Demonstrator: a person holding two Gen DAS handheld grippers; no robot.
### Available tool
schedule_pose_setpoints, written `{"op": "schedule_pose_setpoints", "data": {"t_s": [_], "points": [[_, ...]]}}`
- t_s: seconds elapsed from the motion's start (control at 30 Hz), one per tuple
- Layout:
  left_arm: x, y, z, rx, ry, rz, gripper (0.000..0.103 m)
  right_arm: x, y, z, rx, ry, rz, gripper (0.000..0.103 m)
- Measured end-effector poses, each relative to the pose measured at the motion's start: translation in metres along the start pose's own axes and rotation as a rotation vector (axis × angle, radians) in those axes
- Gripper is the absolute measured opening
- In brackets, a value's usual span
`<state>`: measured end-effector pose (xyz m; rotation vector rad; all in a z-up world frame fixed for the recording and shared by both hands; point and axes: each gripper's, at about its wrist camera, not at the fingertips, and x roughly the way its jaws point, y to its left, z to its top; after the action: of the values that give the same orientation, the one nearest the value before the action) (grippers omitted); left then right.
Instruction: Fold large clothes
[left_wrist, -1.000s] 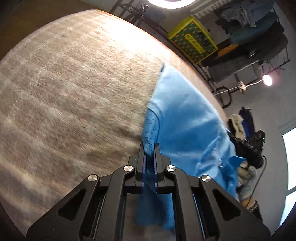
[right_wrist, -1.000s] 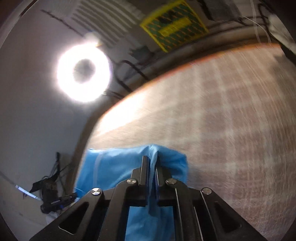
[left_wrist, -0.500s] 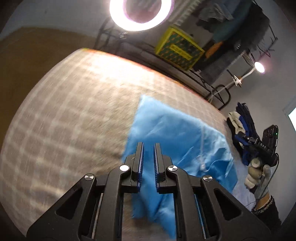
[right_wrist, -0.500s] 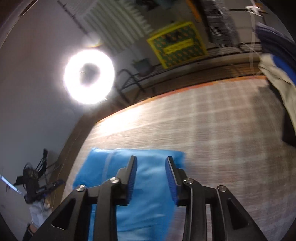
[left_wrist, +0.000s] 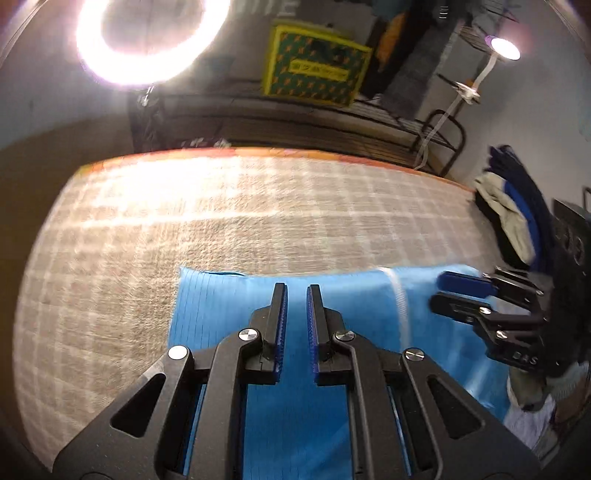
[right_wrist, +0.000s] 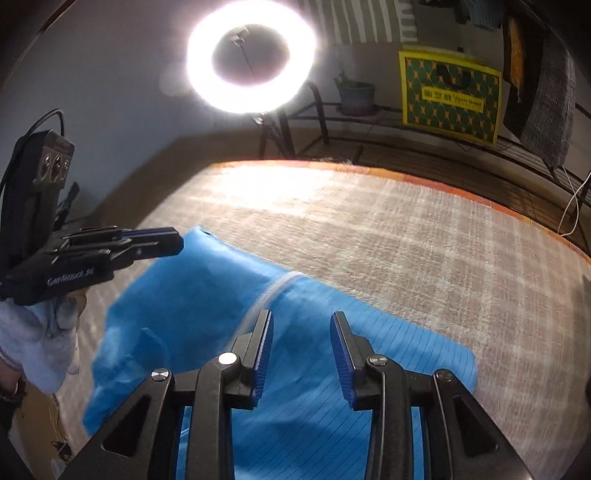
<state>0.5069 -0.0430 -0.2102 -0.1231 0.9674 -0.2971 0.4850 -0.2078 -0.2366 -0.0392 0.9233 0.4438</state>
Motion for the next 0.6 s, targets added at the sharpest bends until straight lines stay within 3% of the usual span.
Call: {"op": "schedule_pose_setpoints", "data": {"t_s": [0.17, 0.3, 0.37, 0.43, 0.6], "points": [[0.04, 0.03, -0.015, -0.071, 0.048, 0.031, 0.007, 0.02, -0.026, -0.008, 0.062, 0.035, -0.042, 0.032], [0.036, 0.042, -0.02, -0.113, 0.025, -0.004, 0.007, 0.024, -0.033, -0.014, 0.07, 0.039, -0.04, 0.032], [0.019, 0.044, -0.02, -0.136, 0.018, 0.026, 0.007, 0.018, -0.032, -0.013, 0.065, 0.045, -0.059, 0.031], [-0.012, 0.038, -0.024, -0.111, -0.027, 0.006, 0.007, -0.002, -0.029, -0.014, 0.074, 0.025, -0.068, 0.032], [-0.085, 0.012, -0.069, -0.005, -0.094, -0.066, 0.007, -0.076, -0.007, -0.04, 0.068, -0.085, 0.081, 0.032]]}}
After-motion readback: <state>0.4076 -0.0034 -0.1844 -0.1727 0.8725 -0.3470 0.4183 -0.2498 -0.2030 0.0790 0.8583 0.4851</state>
